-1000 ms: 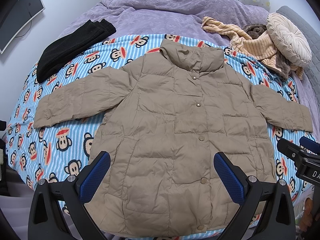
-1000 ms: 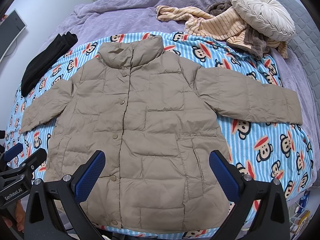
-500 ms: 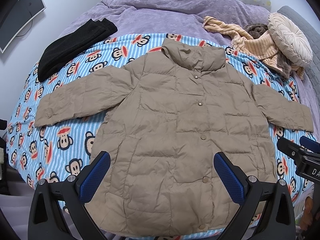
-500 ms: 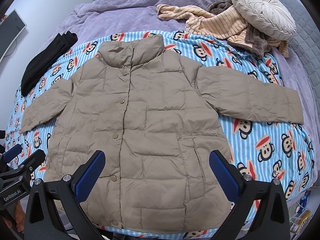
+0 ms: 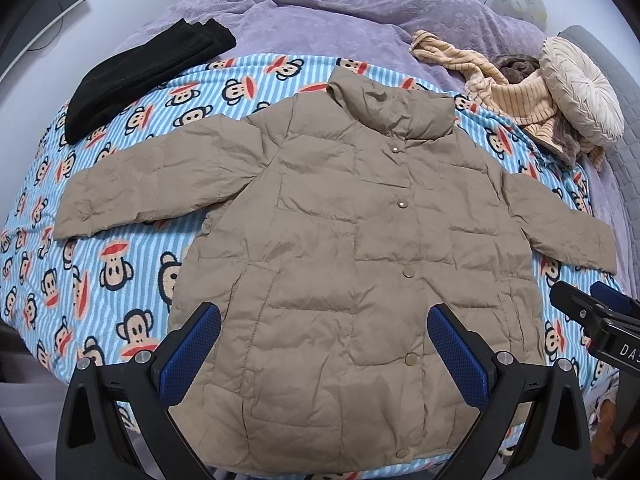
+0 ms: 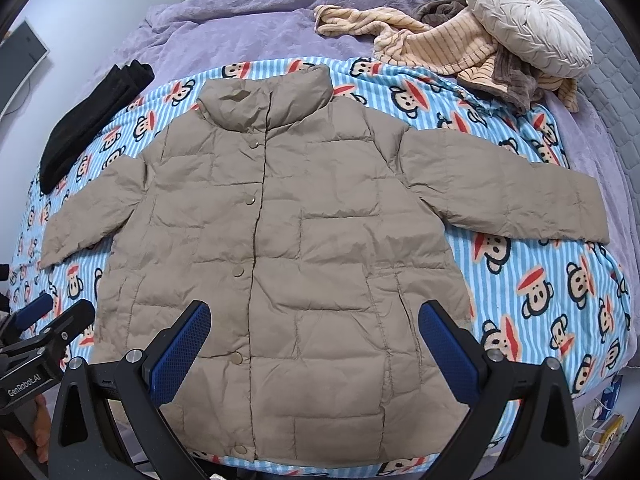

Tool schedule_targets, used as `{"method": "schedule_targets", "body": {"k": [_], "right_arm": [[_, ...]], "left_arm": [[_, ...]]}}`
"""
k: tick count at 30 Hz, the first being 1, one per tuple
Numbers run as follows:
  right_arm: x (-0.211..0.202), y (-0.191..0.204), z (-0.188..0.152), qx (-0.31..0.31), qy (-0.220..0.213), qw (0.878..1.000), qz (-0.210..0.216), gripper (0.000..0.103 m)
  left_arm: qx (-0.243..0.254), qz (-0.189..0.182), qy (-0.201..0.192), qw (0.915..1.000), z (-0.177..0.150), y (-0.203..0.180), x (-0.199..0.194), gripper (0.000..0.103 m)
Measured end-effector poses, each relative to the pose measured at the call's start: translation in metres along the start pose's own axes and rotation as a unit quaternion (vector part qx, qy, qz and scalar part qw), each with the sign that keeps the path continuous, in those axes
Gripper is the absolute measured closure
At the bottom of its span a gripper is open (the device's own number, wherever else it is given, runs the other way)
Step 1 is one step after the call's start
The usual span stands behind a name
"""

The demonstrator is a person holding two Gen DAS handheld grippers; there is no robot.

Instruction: Fold large clothes

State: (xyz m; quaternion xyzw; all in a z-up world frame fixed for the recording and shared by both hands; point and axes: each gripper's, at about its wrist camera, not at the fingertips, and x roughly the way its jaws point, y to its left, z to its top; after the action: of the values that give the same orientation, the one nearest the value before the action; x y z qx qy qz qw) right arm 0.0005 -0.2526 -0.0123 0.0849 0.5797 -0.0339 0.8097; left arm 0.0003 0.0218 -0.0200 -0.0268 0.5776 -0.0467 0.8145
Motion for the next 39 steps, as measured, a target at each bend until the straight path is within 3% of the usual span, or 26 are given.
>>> {"method": "schedule_targets", "body": {"k": [8, 15, 19, 23, 28, 34, 35, 37, 38, 39], "right_arm": [[0.021, 0.023, -0.003, 0.044, 0.010, 0.998, 0.051, 0.000], [0.070, 0.083, -0.002, 0.025, 0.064, 0.995, 0.070, 0.000], [0.105, 0.123, -0.006, -0.003, 0.085, 0.993, 0.081, 0.000], [0.137, 0.157, -0.009, -0.019, 0.100, 0.990, 0.099, 0.000], [0.159, 0.189, -0.005, -0.028, 0.083, 0.988, 0.124, 0.000], [0.172, 0.204, 0.021, -0.021, 0.056, 0.988, 0.140, 0.000], [0.174, 0.206, 0.026, -0.019, 0.052, 0.988, 0.142, 0.000], [0.177, 0.209, 0.035, -0.016, 0.042, 0.988, 0.147, 0.000], [0.179, 0.211, 0.039, -0.015, 0.037, 0.988, 0.151, 0.000], [0.180, 0.213, 0.044, -0.014, 0.031, 0.988, 0.153, 0.000]], "left_arm": [[-0.020, -0.040, 0.020, 0.9988, 0.008, 0.036, 0.026, 0.000], [-0.103, -0.074, 0.013, 0.9918, 0.026, 0.127, 0.067, 0.000], [-0.191, -0.101, -0.010, 0.9763, 0.035, 0.209, 0.103, 0.000], [-0.295, -0.141, -0.014, 0.9448, 0.034, 0.293, 0.149, 0.000], [-0.361, -0.170, -0.042, 0.9161, 0.043, 0.352, 0.181, 0.000], [-0.358, -0.139, -0.083, 0.9196, 0.083, 0.379, 0.195, 0.001], [-0.357, -0.126, -0.085, 0.9216, 0.089, 0.380, 0.198, 0.007], [-0.345, -0.090, -0.083, 0.9306, 0.102, 0.380, 0.203, 0.039], [-0.333, -0.086, -0.079, 0.9356, 0.105, 0.381, 0.204, 0.071], [-0.323, -0.093, -0.077, 0.9386, 0.110, 0.381, 0.206, 0.090]]}}
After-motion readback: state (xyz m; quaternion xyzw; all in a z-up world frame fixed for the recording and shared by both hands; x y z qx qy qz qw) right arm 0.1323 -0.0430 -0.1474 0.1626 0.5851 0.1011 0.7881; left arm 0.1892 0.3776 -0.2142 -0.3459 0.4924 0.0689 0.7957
